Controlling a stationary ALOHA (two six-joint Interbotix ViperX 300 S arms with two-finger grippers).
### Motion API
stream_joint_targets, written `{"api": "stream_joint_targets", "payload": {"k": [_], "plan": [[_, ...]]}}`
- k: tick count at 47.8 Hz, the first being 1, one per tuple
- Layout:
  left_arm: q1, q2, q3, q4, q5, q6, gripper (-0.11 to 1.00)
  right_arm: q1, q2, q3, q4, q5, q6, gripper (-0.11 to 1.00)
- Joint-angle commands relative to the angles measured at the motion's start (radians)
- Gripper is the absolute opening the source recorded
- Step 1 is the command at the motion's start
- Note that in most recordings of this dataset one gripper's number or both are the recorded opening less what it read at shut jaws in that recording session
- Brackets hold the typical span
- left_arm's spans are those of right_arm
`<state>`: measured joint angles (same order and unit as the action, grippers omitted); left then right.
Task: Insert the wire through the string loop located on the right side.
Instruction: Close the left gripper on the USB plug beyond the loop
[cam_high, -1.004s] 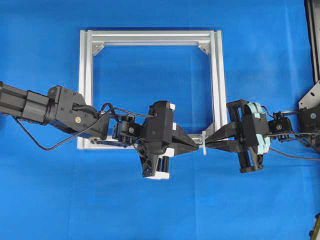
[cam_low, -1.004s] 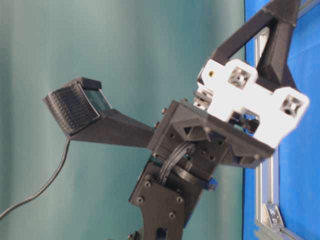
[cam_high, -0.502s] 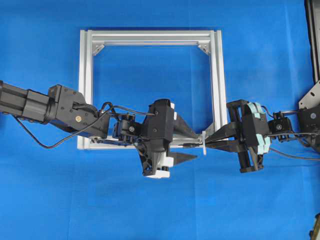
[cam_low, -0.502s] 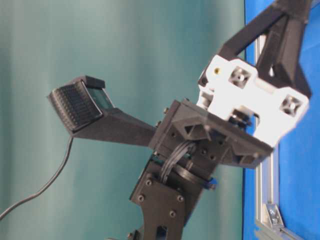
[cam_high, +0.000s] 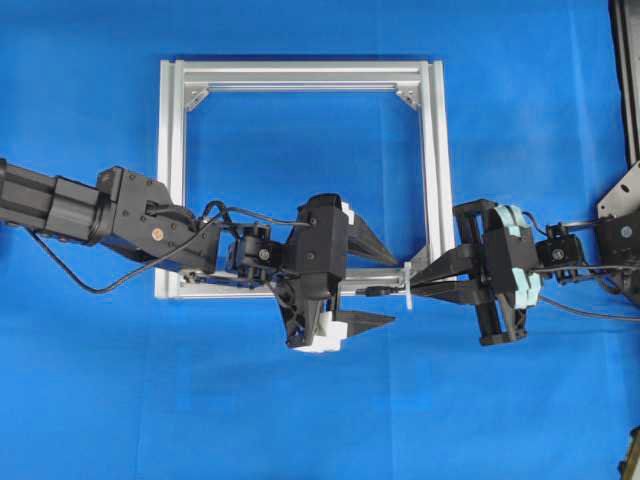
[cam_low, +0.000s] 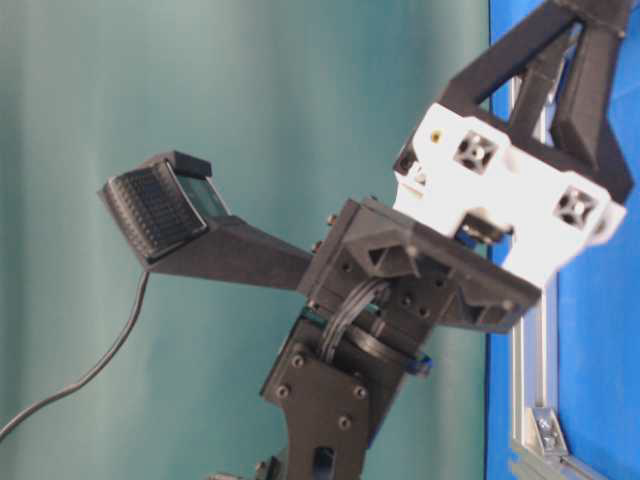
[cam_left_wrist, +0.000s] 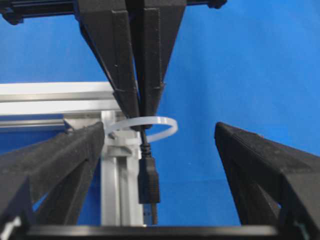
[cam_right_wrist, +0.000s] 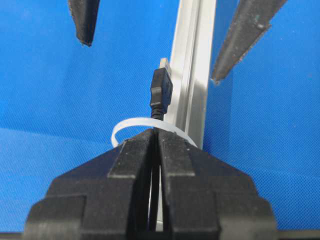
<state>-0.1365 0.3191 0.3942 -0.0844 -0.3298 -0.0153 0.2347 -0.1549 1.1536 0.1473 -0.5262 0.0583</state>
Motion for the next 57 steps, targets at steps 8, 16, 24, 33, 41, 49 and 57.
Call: {"api": "stream_joint_targets", "payload": {"k": [8, 16, 24, 33, 41, 49, 57], "plan": [[0.006, 0.072, -0.041, 0.003, -0.008, -0.002, 0.87, -0.002, -0.009, -0.014, -0.002, -0.009, -0.002, -0.03], [0.006, 0.084, -0.044, 0.003, -0.011, -0.002, 0.87, -0.002, -0.009, -0.014, -0.002, -0.009, -0.002, -0.03], [0.003, 0.084, -0.044, 0.003, -0.011, -0.002, 0.87, -0.002, -0.009, -0.012, -0.002, -0.009, -0.002, -0.03], [0.005, 0.084, -0.044, 0.003, -0.011, -0.002, 0.87, -0.002, -0.009, -0.012, -0.002, -0.009, -0.002, -0.03], [0.003, 0.084, -0.044, 0.003, -0.011, -0.002, 0.87, -0.002, -0.009, -0.014, -0.002, -0.008, -0.002, -0.03], [0.002, 0.083, -0.044, 0.002, -0.011, -0.002, 0.87, -0.002, -0.009, -0.014, -0.002, -0.008, -0.002, -0.03], [0.002, 0.083, -0.044, 0.003, -0.011, -0.002, 0.87, -0.002, -0.008, -0.014, -0.002, -0.008, -0.002, -0.03]]}}
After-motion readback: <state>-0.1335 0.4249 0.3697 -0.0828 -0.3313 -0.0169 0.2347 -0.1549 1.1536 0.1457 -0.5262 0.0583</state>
